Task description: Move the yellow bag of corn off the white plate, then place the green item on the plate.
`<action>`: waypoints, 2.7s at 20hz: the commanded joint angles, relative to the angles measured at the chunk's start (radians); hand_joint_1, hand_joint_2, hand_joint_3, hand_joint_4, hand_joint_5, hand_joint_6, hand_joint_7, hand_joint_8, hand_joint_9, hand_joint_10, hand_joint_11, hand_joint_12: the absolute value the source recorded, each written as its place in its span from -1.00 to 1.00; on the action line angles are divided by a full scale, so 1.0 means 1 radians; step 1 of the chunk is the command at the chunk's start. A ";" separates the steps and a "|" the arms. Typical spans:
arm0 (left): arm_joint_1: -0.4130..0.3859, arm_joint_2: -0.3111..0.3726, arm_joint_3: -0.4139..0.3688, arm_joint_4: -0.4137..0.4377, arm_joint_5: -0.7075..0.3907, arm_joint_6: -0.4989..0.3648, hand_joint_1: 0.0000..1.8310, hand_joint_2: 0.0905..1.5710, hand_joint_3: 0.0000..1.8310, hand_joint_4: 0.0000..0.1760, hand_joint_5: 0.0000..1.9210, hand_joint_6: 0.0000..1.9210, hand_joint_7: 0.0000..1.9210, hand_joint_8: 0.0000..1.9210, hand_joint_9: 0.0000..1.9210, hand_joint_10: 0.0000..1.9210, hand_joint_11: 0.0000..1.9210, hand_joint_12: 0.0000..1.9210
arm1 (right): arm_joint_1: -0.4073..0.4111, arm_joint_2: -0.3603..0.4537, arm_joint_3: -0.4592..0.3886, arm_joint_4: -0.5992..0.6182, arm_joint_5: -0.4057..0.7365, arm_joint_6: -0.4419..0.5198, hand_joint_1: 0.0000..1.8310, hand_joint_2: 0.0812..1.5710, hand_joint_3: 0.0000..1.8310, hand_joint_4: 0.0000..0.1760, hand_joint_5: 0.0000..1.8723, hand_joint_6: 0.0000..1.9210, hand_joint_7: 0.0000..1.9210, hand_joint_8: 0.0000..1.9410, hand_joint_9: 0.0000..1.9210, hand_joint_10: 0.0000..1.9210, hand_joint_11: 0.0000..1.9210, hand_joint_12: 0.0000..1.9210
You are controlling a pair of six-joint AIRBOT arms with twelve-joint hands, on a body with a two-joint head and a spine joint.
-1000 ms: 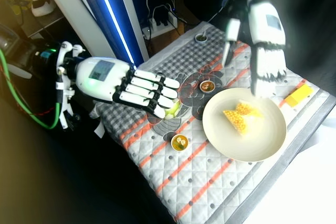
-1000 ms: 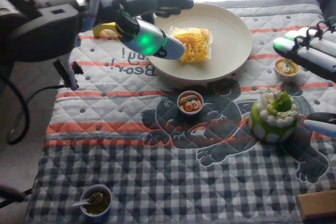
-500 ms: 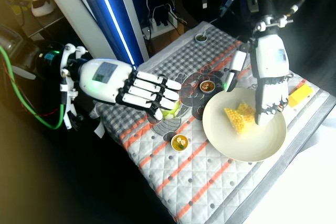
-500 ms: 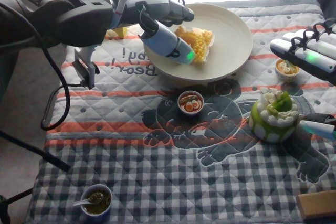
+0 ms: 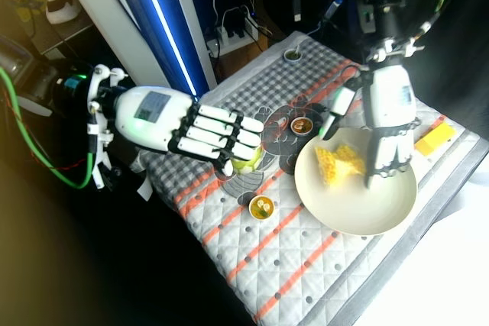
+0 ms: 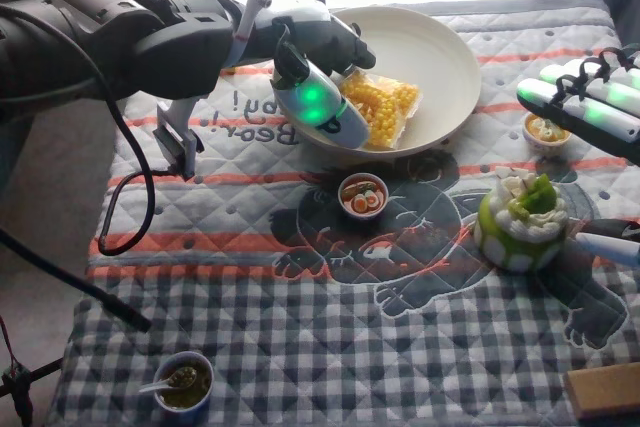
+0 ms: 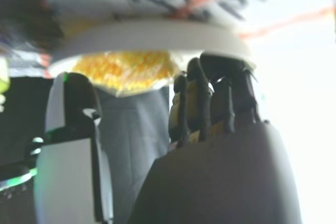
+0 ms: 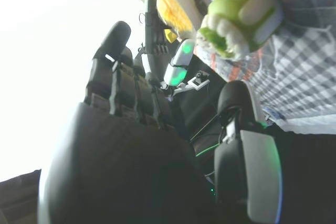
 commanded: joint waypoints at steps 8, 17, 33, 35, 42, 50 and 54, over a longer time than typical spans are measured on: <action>0.026 -0.027 0.021 -0.029 -0.093 -0.004 0.23 0.17 -0.99 -1.00 -0.53 0.03 -0.55 0.18 -0.71 0.63 -0.64 0.99 | 0.002 -0.002 0.005 -0.007 0.122 0.011 -0.35 0.59 -1.00 -1.00 -1.00 -1.00 -0.95 -1.00 -0.94 -0.91 -1.00 0.14; 0.018 0.042 -0.020 -0.101 -0.152 -0.003 0.20 0.64 -0.97 -0.75 -0.36 0.62 -0.35 0.69 -0.40 0.95 -0.35 1.00 | -0.003 -0.003 0.006 -0.001 0.122 0.015 -0.39 0.60 -1.00 -1.00 -1.00 -1.00 -0.95 -1.00 -0.94 -0.90 -1.00 0.09; 0.158 0.524 -0.602 -0.037 -0.502 0.085 0.19 0.69 -1.00 -0.96 -0.45 0.79 -0.32 0.62 -0.49 0.95 -0.43 1.00 | -0.012 -0.003 0.003 0.020 0.122 0.030 -0.48 0.65 -1.00 -1.00 -1.00 -1.00 -0.98 -0.99 -0.95 -0.95 -1.00 -0.34; 0.214 0.542 -0.630 -0.048 -0.530 0.081 0.19 0.68 -1.00 -0.95 -0.44 0.79 -0.32 0.61 -0.48 0.99 -0.40 1.00 | -0.012 -0.003 0.003 0.020 0.122 0.033 -0.44 0.65 -1.00 -1.00 -1.00 -1.00 -0.96 -1.00 -0.92 -0.95 -1.00 -0.23; 0.319 0.534 -0.659 -0.077 -0.563 0.054 0.05 0.48 -1.00 -1.00 -0.77 -0.10 -0.65 -0.16 -0.81 0.20 -0.97 0.82 | -0.014 -0.005 0.002 0.021 0.122 0.039 -0.43 0.62 -1.00 -1.00 -1.00 -1.00 -0.97 -1.00 -0.93 -0.96 -1.00 -0.11; 0.398 0.600 -0.696 -0.085 -0.738 -0.065 -0.29 0.26 -1.00 0.06 -0.93 -1.00 -0.95 -1.00 -0.97 -0.99 -1.00 -0.06 | -0.013 -0.003 0.001 0.002 0.122 0.074 -0.40 0.57 -1.00 -1.00 -1.00 -1.00 -0.95 -0.99 -0.90 -0.96 -1.00 0.05; 0.416 0.612 -0.687 -0.130 -0.895 -0.136 -0.30 0.30 -1.00 -0.46 -0.91 -0.99 -0.94 -0.99 -0.97 -0.98 -1.00 -0.33 | -0.016 -0.009 0.021 -0.035 0.121 0.149 -0.41 0.51 -1.00 -0.92 -1.00 -1.00 -0.95 -1.00 -0.89 -0.93 -1.00 0.34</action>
